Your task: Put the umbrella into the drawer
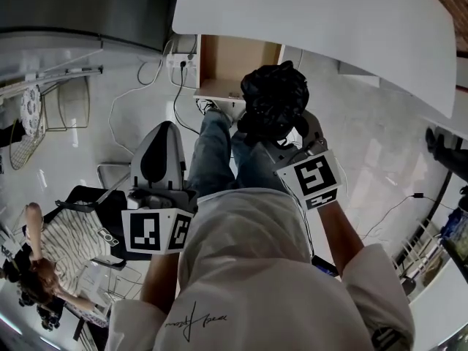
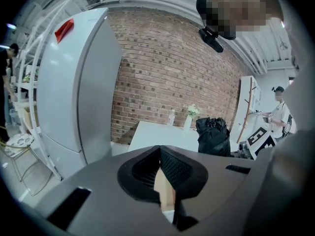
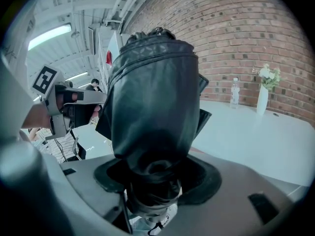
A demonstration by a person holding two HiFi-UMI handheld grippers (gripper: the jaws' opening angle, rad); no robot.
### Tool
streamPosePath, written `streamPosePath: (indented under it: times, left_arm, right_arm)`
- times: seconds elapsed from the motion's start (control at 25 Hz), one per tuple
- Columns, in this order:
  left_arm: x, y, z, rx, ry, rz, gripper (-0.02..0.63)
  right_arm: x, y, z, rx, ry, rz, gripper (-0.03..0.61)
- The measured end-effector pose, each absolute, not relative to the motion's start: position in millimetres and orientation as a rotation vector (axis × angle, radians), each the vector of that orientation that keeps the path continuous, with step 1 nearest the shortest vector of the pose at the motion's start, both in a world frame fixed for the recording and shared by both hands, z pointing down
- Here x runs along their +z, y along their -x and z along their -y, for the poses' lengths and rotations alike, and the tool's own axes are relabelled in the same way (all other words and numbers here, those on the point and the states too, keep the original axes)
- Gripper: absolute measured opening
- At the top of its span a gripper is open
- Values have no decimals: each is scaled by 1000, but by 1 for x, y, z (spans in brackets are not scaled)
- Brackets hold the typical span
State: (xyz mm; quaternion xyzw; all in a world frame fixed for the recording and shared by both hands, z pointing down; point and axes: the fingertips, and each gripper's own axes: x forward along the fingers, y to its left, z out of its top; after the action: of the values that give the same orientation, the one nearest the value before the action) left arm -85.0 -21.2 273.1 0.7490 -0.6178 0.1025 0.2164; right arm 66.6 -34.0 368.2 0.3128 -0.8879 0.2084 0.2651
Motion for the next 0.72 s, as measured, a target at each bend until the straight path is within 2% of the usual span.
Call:
streamPosePath:
  times: [0.72]
  left_arm:
    - [317, 93, 49, 362, -2041, 1608, 18]
  right_arm:
    - [433, -40, 57, 609, -805, 2330, 267]
